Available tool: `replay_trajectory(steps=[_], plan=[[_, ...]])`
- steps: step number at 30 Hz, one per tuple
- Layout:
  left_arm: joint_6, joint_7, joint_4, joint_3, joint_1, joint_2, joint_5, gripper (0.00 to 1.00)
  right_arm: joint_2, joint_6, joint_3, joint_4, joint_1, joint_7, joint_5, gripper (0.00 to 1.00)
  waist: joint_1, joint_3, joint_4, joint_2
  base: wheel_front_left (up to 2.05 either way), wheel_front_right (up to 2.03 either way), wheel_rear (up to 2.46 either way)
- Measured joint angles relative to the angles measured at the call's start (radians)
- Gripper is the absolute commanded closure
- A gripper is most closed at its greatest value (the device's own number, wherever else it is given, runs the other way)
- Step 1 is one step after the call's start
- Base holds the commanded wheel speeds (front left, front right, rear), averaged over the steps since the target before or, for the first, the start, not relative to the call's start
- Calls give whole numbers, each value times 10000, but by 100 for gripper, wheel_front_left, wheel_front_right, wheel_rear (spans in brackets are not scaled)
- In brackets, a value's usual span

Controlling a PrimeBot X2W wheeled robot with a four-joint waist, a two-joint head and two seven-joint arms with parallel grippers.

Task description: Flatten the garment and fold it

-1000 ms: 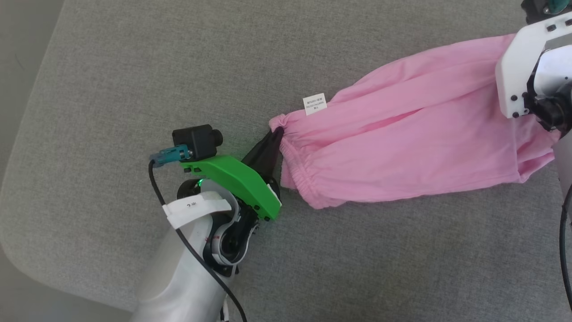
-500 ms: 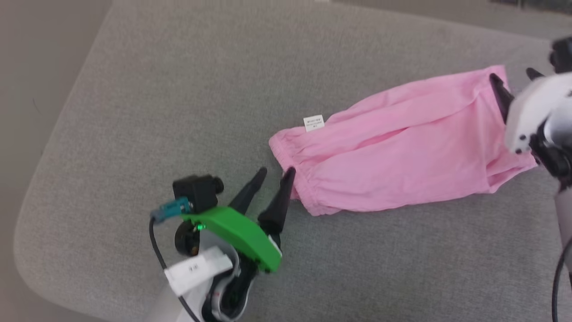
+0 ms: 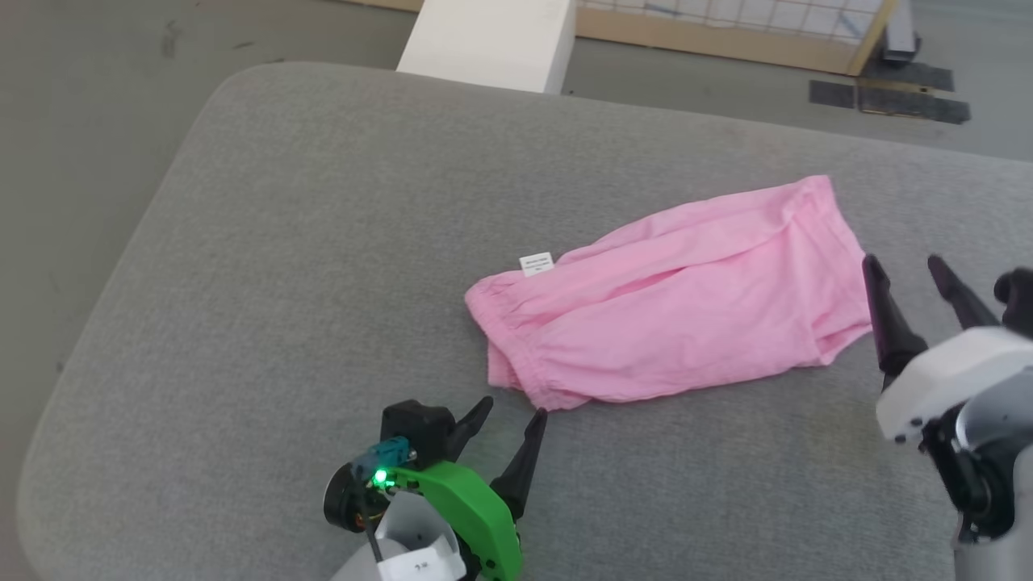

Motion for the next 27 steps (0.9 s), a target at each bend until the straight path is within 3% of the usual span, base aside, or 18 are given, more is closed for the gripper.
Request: replay_trajectory(steps=[6, 13, 22, 23, 24, 25, 27], plan=[[17, -360, 1302, -157, -430, -238, 345, 0, 395, 0, -75, -330, 600, 0, 0, 0, 0, -119, -412, 0, 0, 0, 0], [445, -652, 2646, 36, -1096, -621, 370, 0, 510, 0, -77, -437, 742, 2, 0, 0, 0, -79, -797, 0, 0, 0, 0], [476, -535, 3942, -2, -1837, -911, 301, 0, 596, 0, -65, -449, 740, -6, -77, 0, 0, 257, -972, 0, 0, 0, 0], [476, -533, 4046, -15, -1939, -932, 268, 19, 606, 0, -63, -431, 740, -10, -77, 0, 0, 290, -977, 0, 0, 0, 0], [466, -518, 4148, -33, -2033, -957, 251, 69, 610, 0, -61, -403, 740, -8, -77, 0, 0, 321, -979, 0, 0, 0, 0], [418, -500, 4240, -61, -2107, -976, 238, 100, 614, 0, -63, -366, 739, -6, -79, 0, 0, 345, -978, 0, 0, 0, 0], [313, -458, 4330, -107, -2214, -986, 234, 100, 627, 0, -107, -244, 738, 21, -109, 0, 0, 368, -960, 0, 0, 0, 0]])
